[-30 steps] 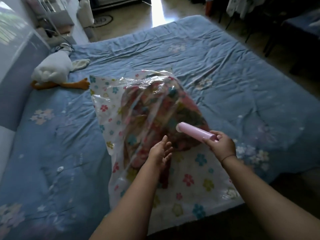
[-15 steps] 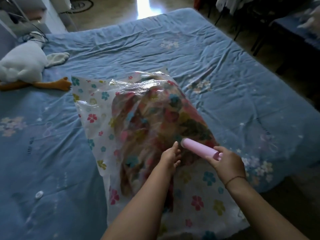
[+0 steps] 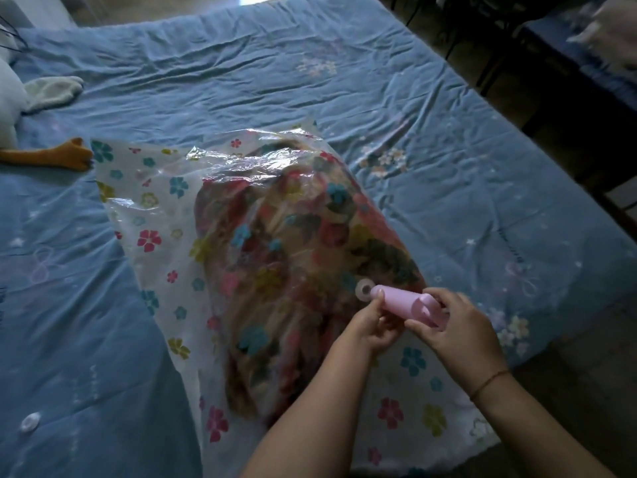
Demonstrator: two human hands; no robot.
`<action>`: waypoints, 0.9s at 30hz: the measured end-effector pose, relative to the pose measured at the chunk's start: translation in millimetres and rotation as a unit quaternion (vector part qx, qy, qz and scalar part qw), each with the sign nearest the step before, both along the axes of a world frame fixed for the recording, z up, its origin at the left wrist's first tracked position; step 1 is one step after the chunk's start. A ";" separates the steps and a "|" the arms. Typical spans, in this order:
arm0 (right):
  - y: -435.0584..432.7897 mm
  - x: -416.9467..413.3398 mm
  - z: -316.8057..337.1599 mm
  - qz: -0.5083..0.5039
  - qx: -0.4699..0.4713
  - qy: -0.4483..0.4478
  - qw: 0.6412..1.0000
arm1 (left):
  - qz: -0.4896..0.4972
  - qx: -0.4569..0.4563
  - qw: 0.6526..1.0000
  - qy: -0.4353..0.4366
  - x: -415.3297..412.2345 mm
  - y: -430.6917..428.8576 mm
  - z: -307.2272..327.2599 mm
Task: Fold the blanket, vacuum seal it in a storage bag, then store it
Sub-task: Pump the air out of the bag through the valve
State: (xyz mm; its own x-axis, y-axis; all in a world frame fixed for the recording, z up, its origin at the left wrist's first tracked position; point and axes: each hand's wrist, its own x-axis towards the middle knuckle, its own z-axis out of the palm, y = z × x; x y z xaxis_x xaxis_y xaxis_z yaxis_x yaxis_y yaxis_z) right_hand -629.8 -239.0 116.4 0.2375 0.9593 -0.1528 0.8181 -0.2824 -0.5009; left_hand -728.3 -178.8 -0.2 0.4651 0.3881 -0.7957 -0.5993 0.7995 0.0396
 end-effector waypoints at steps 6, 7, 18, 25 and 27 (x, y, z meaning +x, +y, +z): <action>13.8 5.0 4.1 0.033 0.069 0.025 0.997 | -0.071 0.103 0.979 0.160 -9.7 -3.8 2.0; 17.2 6.8 5.1 0.044 0.075 0.024 0.996 | -0.097 0.169 0.950 0.245 -15.7 -6.6 0.2; 51.8 8.4 9.6 0.100 0.044 0.187 0.976 | -0.140 0.638 0.595 0.469 -37.7 12.6 38.0; 62.9 12.0 -1.2 0.041 -0.008 0.387 0.921 | -0.196 0.608 0.636 0.433 -46.9 31.2 43.1; 69.8 14.6 -1.5 0.058 -0.006 0.382 0.922 | -0.219 0.604 0.643 0.416 -50.2 40.6 45.0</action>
State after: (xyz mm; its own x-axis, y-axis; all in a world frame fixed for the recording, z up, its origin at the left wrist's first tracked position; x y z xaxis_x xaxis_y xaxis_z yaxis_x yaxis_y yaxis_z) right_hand -615.2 -169.1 114.8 -0.0484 0.9686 -0.2440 0.2521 -0.2245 -0.9413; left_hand -778.6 -138.2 44.8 0.3492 0.9336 -0.0801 0.3032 -0.0316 0.9524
